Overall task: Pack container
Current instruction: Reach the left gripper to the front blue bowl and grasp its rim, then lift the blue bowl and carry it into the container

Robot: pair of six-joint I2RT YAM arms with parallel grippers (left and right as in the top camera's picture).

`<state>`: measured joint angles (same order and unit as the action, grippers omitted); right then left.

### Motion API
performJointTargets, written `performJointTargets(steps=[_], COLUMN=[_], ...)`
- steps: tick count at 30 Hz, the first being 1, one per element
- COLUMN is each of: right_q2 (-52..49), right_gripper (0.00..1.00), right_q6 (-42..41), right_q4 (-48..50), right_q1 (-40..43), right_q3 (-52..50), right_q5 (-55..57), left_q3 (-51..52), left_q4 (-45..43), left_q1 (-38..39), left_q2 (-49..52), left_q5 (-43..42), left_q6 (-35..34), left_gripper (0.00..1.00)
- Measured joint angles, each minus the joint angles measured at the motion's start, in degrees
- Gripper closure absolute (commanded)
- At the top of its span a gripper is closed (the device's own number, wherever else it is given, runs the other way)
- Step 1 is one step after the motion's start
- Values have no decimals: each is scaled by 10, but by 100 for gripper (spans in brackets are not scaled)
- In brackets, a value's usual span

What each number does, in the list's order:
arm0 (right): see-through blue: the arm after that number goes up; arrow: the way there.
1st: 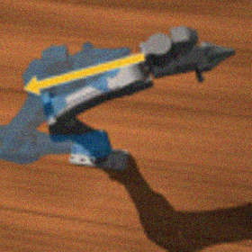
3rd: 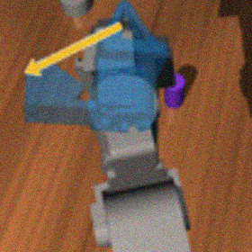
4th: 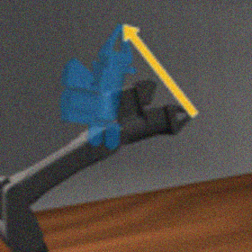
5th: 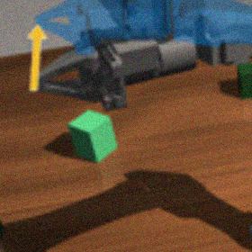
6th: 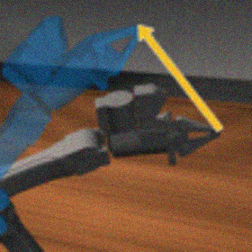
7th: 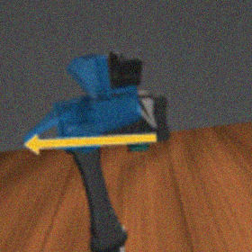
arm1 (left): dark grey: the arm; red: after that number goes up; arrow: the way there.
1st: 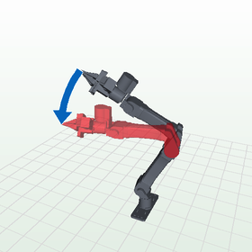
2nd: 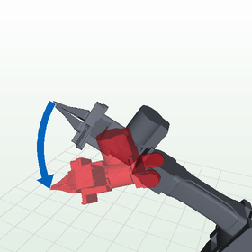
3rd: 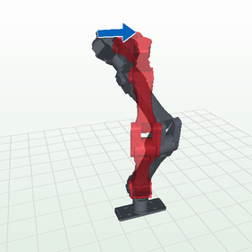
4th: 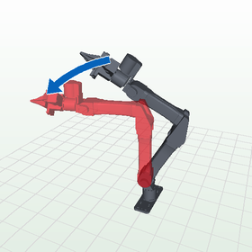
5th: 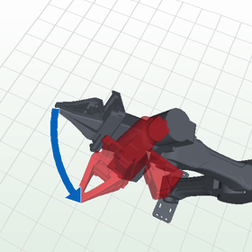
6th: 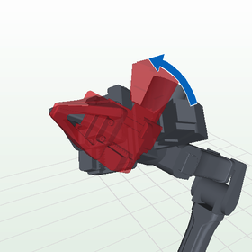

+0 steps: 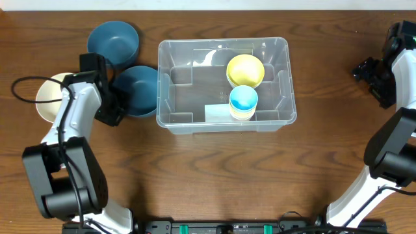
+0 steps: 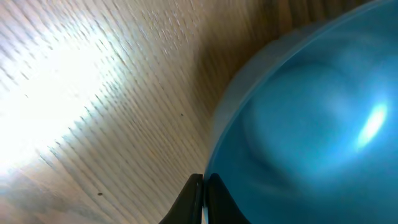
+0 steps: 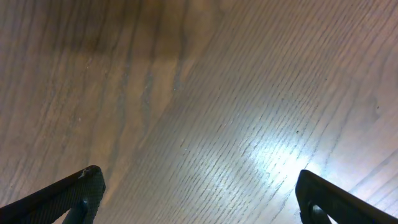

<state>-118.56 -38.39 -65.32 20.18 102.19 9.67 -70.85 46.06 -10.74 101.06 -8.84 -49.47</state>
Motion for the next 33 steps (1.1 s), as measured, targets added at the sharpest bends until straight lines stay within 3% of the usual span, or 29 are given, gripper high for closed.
performJointTargets(steps=[9, 21, 27, 33], right_q2=[0, 0, 0, 0], right_gripper=[1, 1, 1, 1], right_q6=[0, 0, 0, 0], right_q4=[0, 0, 0, 0], right_q1=[0, 0, 0, 0], right_q3=[0, 0, 0, 0], right_q5=[0, 0, 0, 0], left_q3=[-5, -6, -6, -6], left_q4=[7, 35, 54, 55], left_q1=[-76, -81, -81, -81], left_q2=[-90, -113, -113, -100], left_q5=[10, 14, 13, 14], left_q6=[26, 65, 76, 80], left_gripper=[94, 93, 64, 60])
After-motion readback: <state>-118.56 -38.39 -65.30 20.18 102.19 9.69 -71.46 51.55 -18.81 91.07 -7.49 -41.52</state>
